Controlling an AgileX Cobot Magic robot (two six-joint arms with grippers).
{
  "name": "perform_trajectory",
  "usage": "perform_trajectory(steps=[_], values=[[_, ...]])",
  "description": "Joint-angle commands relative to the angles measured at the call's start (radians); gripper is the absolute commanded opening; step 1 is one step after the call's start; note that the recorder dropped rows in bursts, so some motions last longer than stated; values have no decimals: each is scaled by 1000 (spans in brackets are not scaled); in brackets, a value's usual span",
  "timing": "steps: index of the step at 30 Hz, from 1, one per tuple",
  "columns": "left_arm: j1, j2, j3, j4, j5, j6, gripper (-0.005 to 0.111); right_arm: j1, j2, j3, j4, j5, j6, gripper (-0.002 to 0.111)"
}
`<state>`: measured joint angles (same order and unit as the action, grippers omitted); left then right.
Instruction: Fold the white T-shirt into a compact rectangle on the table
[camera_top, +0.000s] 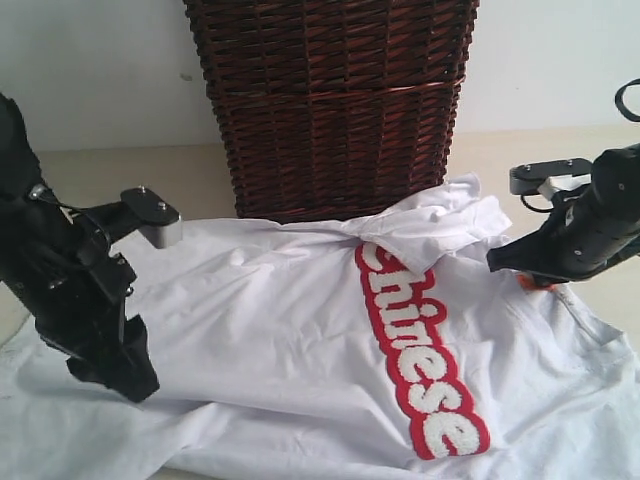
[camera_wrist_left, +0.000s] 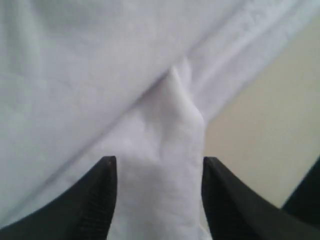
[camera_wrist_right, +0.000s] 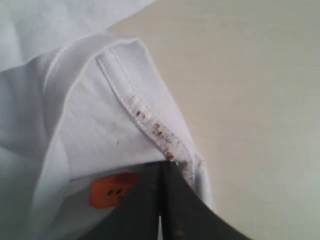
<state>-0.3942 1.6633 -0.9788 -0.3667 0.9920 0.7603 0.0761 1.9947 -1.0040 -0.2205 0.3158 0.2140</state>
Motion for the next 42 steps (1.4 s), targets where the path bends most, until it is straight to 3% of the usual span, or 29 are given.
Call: perform_trajectory(steps=[1,4,6,7,11,16,18,23,27,34,42], values=[[-83,-4,61,18,102,-47,51,-32,47,-2,35,89,-5,0],[-140,6,144,80,8,-87,51,-30,47,-13,83,105,-35,0],[-142,30,153,156,-49,-306,50,-30,47,-13,92,105,-37,0],[-142,52,153,197,-13,-376,46,-30,47,-13,112,105,-53,0],[-142,124,153,190,42,-373,25,-30,47,-13,250,101,-198,0],[-142,170,156,186,50,-376,34,-30,47,-13,252,96,-206,0],[-142,184,156,206,67,-383,33,-30,47,-13,252,94,-206,0],[-142,197,156,265,127,-413,0,-30,47,-13,250,84,-214,0],[-142,194,155,325,131,-447,8,-30,47,-13,248,83,-214,0],[-142,192,153,636,167,-728,31,-30,47,-13,246,83,-214,0],[-163,81,79,524,131,-642,46,-30,47,-13,246,81,-214,0]])
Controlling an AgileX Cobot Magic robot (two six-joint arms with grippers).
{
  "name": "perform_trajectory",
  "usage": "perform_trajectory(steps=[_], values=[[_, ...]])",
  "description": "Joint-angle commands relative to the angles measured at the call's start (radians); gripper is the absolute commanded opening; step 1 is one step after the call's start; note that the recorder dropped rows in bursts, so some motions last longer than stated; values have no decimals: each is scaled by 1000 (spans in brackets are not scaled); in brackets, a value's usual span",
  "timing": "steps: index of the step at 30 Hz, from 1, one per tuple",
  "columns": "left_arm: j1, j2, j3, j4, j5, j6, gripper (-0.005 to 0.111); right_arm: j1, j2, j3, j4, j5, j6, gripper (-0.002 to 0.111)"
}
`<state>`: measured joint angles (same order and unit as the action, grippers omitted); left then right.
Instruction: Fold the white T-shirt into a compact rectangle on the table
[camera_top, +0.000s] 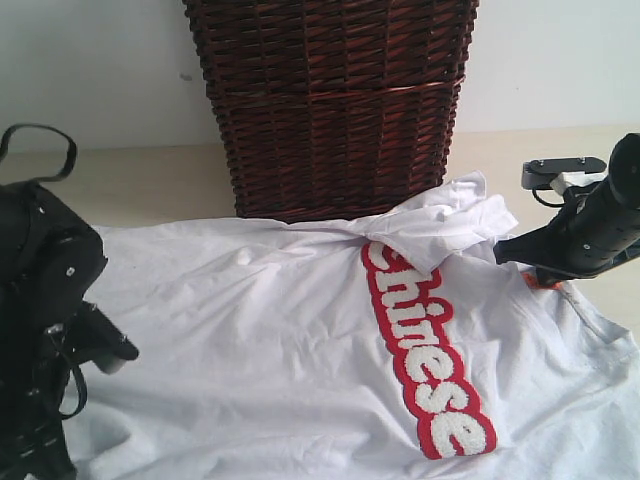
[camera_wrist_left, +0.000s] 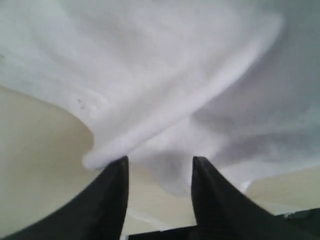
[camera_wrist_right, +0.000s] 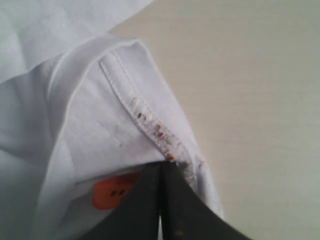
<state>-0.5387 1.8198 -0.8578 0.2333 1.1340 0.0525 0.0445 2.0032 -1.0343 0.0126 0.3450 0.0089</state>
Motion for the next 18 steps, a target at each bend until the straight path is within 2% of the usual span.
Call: perform_trajectory(steps=[1,4,8,11,15,18], values=[[-20,-105,-44,-101,-11,91,46,2,39,17,13,49,-9,0],[-20,-182,-28,-222,5,159,46,2,39,17,13,47,-9,0],[-20,-214,67,-326,1,263,46,2,39,17,16,47,-9,0],[-20,-207,133,-291,-96,263,46,2,39,17,22,51,-9,0],[-20,-189,162,-168,-248,210,46,2,39,17,35,68,-9,0],[-20,-163,172,-196,-248,197,46,2,39,17,37,71,-9,0]])
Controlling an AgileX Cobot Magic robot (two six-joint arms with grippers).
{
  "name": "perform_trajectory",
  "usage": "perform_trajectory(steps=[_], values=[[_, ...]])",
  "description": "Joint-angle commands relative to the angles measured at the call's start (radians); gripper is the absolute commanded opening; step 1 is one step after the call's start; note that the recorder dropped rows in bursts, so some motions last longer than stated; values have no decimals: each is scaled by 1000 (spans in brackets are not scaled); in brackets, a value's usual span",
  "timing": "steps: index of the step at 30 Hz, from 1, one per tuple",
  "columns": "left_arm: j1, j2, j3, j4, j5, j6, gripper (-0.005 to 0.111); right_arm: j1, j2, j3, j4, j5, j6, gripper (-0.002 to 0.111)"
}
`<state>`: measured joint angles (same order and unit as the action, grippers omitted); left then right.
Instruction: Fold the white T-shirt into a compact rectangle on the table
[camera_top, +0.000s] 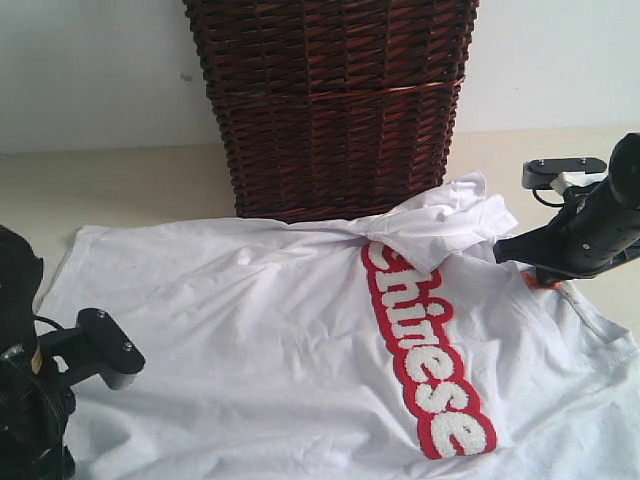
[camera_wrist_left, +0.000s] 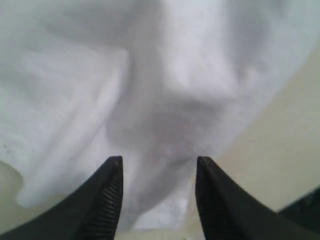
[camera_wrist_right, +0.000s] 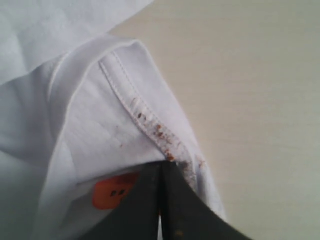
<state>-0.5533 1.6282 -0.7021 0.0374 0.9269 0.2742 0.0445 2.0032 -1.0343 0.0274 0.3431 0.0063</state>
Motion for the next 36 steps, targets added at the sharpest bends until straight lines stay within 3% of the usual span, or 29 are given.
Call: perform_trajectory(steps=[1,4,10,15,23,30,33,36], values=[[-6,44,19,-32,-25,-6,46,2,39,17,22,70,-6,0],[-6,80,20,-101,14,39,46,2,39,17,22,62,-6,0],[-6,88,16,-102,32,41,43,2,39,17,22,52,-6,0],[-6,88,16,-66,101,41,1,2,39,17,25,52,-6,0],[-6,78,-53,-70,294,34,0,2,39,17,25,52,-6,0],[-6,-4,-108,-72,294,60,0,2,35,-24,27,73,-6,1],[-6,-34,-112,-80,294,40,2,2,7,-32,90,82,-73,10],[-6,-38,-112,-80,294,36,16,2,-40,-32,296,84,-275,21]])
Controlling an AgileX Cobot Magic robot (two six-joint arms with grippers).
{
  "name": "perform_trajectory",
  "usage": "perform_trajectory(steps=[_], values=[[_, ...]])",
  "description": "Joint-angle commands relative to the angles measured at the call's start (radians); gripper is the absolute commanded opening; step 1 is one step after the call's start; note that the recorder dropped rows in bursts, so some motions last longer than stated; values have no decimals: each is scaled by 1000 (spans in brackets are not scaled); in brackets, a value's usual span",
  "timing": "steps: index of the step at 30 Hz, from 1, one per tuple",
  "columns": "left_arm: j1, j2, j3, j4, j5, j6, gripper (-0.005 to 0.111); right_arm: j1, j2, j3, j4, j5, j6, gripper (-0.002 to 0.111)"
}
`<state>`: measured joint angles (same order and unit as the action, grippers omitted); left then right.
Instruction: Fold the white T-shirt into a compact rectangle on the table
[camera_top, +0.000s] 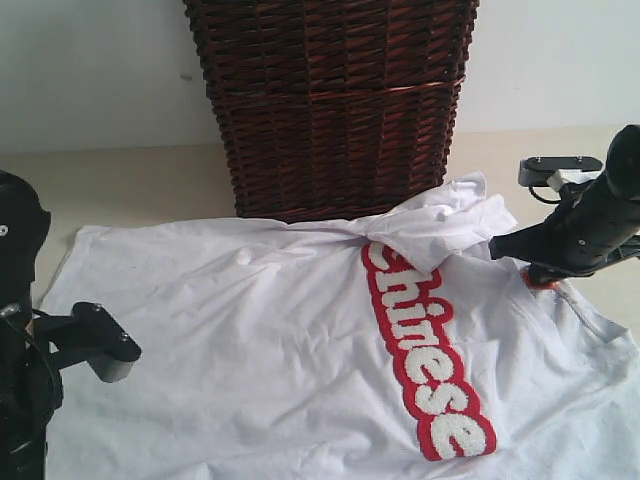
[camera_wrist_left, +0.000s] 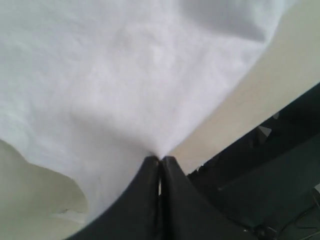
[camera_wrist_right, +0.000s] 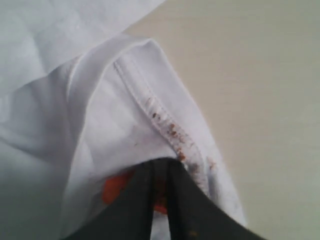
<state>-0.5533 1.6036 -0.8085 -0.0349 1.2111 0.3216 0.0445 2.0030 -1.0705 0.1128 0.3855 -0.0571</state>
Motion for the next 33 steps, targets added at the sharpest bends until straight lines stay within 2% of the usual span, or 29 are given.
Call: perform_trajectory(steps=[1,4,6,10,12,13,15,16,20,22,25,33], values=[[-6,-14,-6,-7,10,-11,24,8,-62,4,308,52,-306,24],[-6,-14,-10,-7,9,-11,48,37,-129,4,517,93,-519,27],[-6,-19,-38,-9,0,-13,53,70,-180,4,592,127,-612,27],[-6,-44,-104,-46,-2,-6,48,173,-250,4,593,220,-665,27],[-6,-59,-119,-47,-11,1,41,248,-262,4,583,291,-737,27],[-6,-74,-129,-23,-10,1,36,318,-262,4,478,383,-749,27],[-6,-110,-137,43,-27,-43,28,438,-262,4,226,568,-659,27],[-6,-126,-137,59,-43,-55,27,478,-262,7,180,614,-627,27],[-6,-213,-137,83,-99,-94,26,692,-262,81,99,645,-565,27],[-6,-231,-135,77,-122,-106,26,778,-262,130,66,644,-433,27],[-6,-233,-121,72,-177,-117,26,828,-260,182,-8,575,-364,27],[-6,-233,-91,53,-226,-119,26,828,-177,207,-18,432,-286,35]])
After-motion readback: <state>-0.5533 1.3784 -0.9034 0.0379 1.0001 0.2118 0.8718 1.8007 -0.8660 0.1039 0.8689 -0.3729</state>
